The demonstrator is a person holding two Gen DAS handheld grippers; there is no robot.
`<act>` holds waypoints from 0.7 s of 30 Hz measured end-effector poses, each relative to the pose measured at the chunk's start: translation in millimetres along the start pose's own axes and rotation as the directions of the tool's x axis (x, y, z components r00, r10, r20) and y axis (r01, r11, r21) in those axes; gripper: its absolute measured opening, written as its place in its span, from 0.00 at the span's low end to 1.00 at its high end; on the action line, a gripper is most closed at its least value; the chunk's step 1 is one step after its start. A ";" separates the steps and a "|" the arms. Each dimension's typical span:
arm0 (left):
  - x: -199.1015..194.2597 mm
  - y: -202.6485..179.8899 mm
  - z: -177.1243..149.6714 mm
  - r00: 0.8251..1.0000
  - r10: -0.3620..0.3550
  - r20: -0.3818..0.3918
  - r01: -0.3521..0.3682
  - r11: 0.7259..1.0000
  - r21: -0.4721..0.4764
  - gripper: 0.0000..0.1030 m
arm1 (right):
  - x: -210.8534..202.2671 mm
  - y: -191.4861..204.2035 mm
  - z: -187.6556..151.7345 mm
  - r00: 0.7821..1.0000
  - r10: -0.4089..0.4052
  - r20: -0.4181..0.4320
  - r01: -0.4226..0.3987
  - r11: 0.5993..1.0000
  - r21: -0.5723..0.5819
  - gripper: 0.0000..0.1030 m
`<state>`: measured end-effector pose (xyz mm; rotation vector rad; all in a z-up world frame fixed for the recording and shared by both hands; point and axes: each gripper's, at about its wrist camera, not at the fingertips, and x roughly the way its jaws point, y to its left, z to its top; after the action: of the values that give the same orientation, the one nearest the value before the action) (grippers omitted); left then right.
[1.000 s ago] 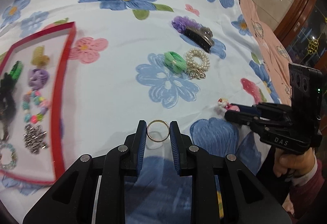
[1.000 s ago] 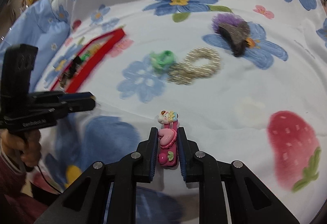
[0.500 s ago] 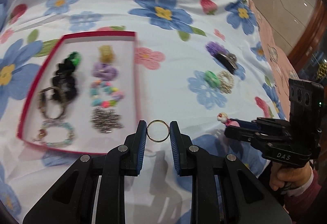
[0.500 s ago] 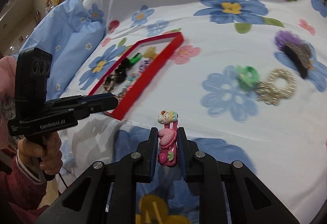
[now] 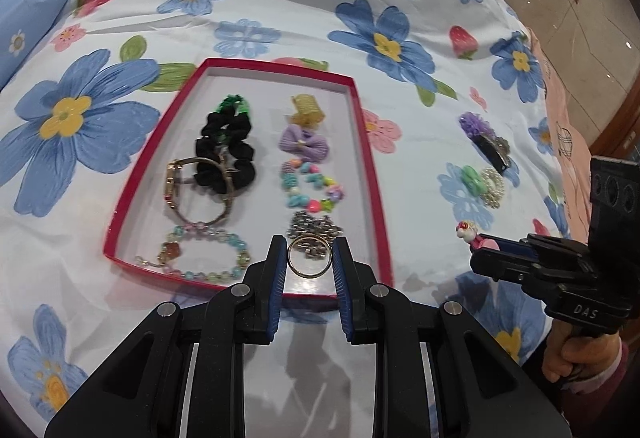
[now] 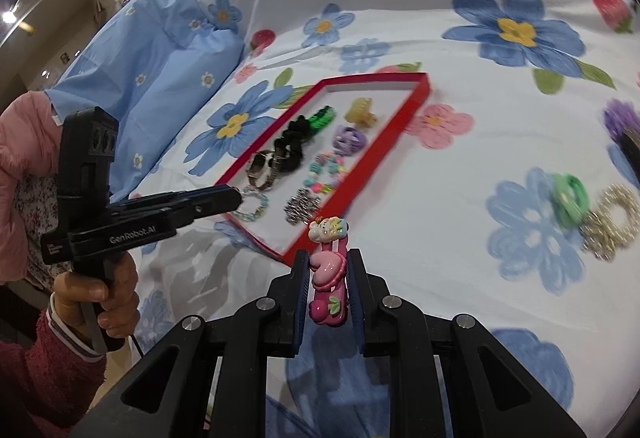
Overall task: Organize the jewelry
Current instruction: 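Carry the gold ring and pink clip into the tray and open both tools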
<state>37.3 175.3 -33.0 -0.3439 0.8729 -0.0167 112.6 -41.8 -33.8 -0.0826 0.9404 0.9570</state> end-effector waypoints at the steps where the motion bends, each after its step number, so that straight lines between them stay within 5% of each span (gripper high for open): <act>1: 0.8 2.0 0.8 1.000 0.004 -0.001 -0.004 1.000 -0.001 0.20 | 2.4 1.8 2.3 1.000 0.003 -0.001 -0.003 1.000 -0.004 0.18; 21: 34.6 32.9 10.8 0.998 0.047 -0.050 -0.048 0.999 -0.012 0.20 | 83.0 19.9 45.6 0.996 0.005 -0.085 -0.010 0.999 -0.054 0.18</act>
<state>63.7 204.2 -62.4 -0.3366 0.9306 0.0246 146.5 45.4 -58.5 -0.1665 0.9933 0.9921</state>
